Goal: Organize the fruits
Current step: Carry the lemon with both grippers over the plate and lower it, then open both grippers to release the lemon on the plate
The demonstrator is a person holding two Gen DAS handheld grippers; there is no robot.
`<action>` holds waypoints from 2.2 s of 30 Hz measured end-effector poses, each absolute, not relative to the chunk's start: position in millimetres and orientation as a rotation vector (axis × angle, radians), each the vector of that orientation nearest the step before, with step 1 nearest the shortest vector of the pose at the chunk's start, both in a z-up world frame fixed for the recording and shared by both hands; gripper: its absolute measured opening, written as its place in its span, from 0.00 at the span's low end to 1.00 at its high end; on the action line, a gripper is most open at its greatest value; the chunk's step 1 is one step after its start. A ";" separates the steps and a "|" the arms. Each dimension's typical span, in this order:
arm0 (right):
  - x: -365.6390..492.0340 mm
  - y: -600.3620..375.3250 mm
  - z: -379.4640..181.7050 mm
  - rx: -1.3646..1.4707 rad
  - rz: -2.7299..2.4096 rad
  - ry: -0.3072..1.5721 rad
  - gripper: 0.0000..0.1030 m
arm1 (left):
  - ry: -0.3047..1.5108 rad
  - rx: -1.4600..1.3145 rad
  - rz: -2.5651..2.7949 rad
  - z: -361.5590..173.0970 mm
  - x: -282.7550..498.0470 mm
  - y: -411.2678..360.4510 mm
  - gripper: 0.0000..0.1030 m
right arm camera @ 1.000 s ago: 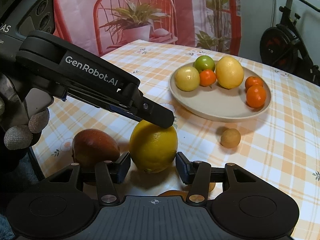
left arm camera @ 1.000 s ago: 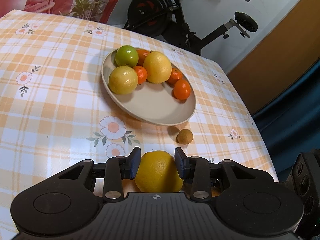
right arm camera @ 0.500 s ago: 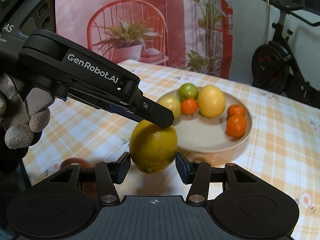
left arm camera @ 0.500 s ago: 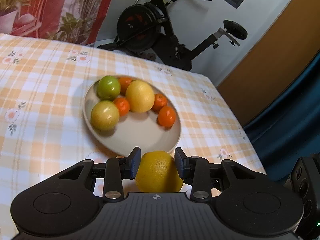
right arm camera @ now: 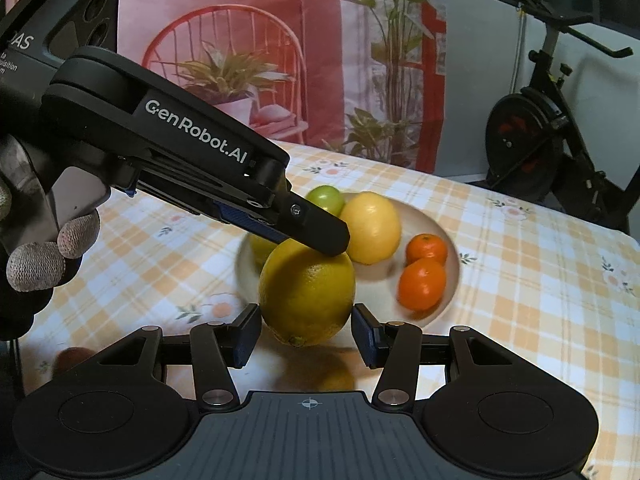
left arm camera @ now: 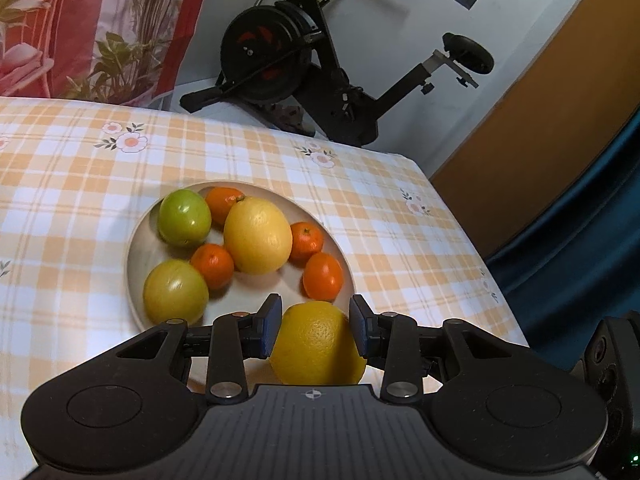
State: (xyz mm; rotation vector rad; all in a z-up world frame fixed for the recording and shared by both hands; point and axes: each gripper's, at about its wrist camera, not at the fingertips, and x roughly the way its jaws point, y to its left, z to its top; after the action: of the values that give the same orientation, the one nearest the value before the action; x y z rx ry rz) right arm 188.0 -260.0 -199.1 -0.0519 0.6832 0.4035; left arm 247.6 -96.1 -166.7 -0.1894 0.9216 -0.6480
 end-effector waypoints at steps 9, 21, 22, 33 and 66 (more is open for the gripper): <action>219.3 -269.7 -217.5 -0.065 0.389 0.726 0.44 | 0.957 -0.176 -0.627 -182.1 274.5 -112.7 0.38; 230.9 -274.5 -228.2 -0.042 0.371 0.715 0.44 | 0.974 -0.204 -0.616 -187.6 289.1 -112.3 0.38; 231.9 -274.6 -228.3 -0.044 0.369 0.714 0.44 | 0.972 -0.203 -0.615 -187.1 289.2 -112.2 0.38; 232.6 -269.1 -228.5 -0.107 0.334 0.700 0.45 | 0.947 -0.198 -0.605 -180.4 284.4 -107.1 0.37; 135.9 -255.9 -189.0 0.017 0.326 0.611 0.47 | 0.789 -0.053 -0.457 -143.5 169.0 -14.4 0.38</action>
State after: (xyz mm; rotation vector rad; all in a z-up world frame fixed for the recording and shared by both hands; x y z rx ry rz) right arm 135.9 -255.9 -189.0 0.0174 0.6113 0.3264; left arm 169.0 -14.4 -143.5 -0.0530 0.7887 -0.4567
